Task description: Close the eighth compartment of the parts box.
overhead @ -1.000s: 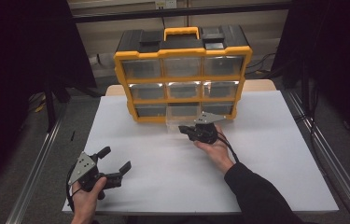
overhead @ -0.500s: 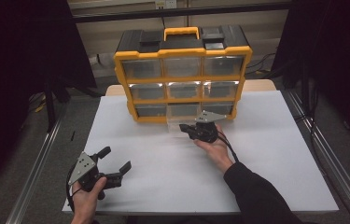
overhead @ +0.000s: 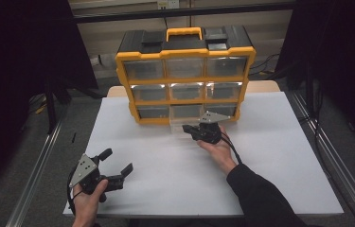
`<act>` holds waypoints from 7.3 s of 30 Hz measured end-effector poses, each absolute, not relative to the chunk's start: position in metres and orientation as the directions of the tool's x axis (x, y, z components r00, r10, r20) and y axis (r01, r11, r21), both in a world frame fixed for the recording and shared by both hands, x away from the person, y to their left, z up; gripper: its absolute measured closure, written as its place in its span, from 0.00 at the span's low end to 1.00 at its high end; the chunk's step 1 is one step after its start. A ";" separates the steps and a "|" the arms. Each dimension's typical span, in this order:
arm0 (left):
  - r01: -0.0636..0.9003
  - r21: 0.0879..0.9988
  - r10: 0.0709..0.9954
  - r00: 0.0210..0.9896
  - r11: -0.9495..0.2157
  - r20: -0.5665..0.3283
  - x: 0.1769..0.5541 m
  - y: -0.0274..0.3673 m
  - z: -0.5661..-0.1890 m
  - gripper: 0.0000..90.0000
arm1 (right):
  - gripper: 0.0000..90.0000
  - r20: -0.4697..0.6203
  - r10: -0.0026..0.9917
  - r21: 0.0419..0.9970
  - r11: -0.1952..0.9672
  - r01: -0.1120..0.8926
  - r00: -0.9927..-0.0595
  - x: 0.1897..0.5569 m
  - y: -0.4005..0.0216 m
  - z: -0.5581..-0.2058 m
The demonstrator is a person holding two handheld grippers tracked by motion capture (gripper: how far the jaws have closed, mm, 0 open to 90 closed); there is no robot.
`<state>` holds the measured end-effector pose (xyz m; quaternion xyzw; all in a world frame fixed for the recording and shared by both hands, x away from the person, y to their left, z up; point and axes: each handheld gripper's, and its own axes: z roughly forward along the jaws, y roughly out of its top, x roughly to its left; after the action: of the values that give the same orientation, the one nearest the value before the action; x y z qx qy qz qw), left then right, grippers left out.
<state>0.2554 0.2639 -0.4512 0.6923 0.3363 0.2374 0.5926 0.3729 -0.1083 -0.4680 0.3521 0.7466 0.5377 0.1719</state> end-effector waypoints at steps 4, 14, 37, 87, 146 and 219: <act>0.184 0.980 0.747 0.662 -0.081 -0.062 0.256 0.265 -0.451 0.03 | 1.00 0.121 0.714 0.924 0.173 0.342 -0.689 0.374 -0.108 -0.468; 0.191 0.979 0.749 0.658 -0.068 -0.076 0.255 0.265 -0.451 0.03 | 1.00 0.138 0.711 0.920 0.165 0.355 -0.690 0.378 -0.109 -0.466; 0.182 0.980 0.745 0.664 -0.082 -0.061 0.256 0.265 -0.451 0.03 | 1.00 0.127 0.722 0.920 0.171 0.353 -0.680 0.384 -0.106 -0.464; 0.191 0.979 0.748 0.659 -0.070 -0.075 0.255 0.265 -0.451 0.03 | 1.00 0.118 0.744 0.921 0.165 0.352 -0.658 0.396 -0.105 -0.463; 0.198 0.978 0.747 0.658 -0.057 -0.090 0.257 0.265 -0.452 0.03 | 1.00 0.110 0.807 0.918 0.141 0.370 -0.581 0.426 -0.102 -0.463; 0.206 0.975 0.742 0.665 -0.083 -0.078 0.263 0.261 -0.453 0.03 | 0.03 0.108 0.863 0.954 0.049 0.295 -0.493 0.311 -0.214 -0.442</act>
<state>0.2626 0.2608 -0.4527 0.6994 0.3391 0.2287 0.5861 0.3111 -0.2139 -0.4419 0.4290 0.6747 0.5399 0.2632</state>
